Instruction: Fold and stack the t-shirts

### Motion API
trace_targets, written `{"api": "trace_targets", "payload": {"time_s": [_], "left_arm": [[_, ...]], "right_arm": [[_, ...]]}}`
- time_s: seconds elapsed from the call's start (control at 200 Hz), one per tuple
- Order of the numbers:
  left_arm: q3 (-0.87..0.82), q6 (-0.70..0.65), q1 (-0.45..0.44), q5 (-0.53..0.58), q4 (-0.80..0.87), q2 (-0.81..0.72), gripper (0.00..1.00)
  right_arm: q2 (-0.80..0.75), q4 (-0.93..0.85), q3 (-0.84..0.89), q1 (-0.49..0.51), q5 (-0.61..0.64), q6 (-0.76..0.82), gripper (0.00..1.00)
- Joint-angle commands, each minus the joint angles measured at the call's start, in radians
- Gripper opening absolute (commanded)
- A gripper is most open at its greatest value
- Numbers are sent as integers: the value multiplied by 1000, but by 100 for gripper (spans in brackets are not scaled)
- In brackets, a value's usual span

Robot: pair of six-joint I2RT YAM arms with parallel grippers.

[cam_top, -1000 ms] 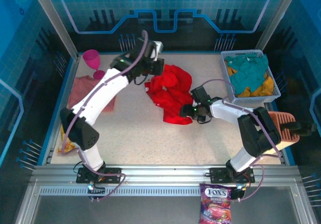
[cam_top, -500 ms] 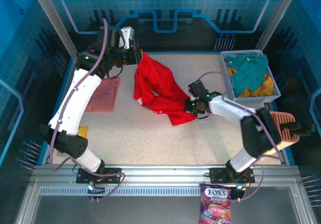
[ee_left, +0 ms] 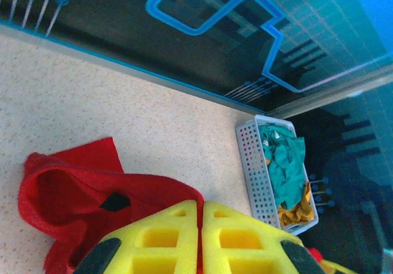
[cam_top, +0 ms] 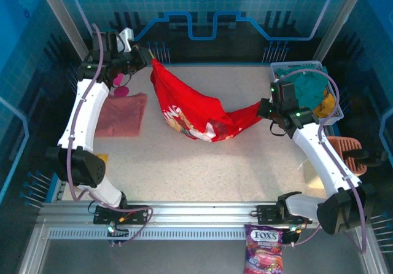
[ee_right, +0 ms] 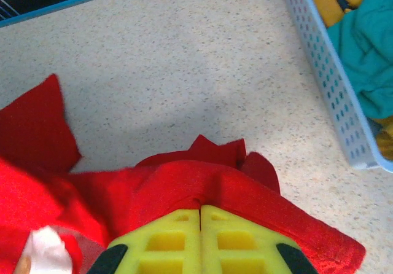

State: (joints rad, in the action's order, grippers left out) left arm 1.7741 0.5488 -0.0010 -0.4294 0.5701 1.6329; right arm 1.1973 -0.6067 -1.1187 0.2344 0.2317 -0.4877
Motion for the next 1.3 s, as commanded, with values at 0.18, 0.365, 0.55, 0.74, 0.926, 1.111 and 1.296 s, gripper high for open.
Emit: {"api": "trace_targets", "payload": {"time_s": [0.18, 0.365, 0.55, 0.74, 0.926, 1.111, 1.296], "left_arm": [[-139, 181, 130, -177, -254, 72, 8], [-29, 341, 130, -314, -390, 228, 10], [161, 112, 139, -252, -18, 336, 15], [146, -34, 139, -129, 162, 420, 29], [-15, -27, 114, -34, 122, 342, 59], [-328, 39, -132, -10, -49, 144, 58], [-399, 149, -391, 75, -190, 151, 40]], "right_arm": [[-156, -5, 50, -34, 123, 10, 0], [-35, 20, -70, -63, 158, 32, 0], [-40, -58, -64, -63, 50, 54, 0], [-140, -148, 128, -35, -98, 4, 0], [-104, -215, 267, -1, -158, -46, 4], [-88, -190, 307, -2, -98, -51, 90], [-27, -116, 305, -6, -106, -50, 93]]}}
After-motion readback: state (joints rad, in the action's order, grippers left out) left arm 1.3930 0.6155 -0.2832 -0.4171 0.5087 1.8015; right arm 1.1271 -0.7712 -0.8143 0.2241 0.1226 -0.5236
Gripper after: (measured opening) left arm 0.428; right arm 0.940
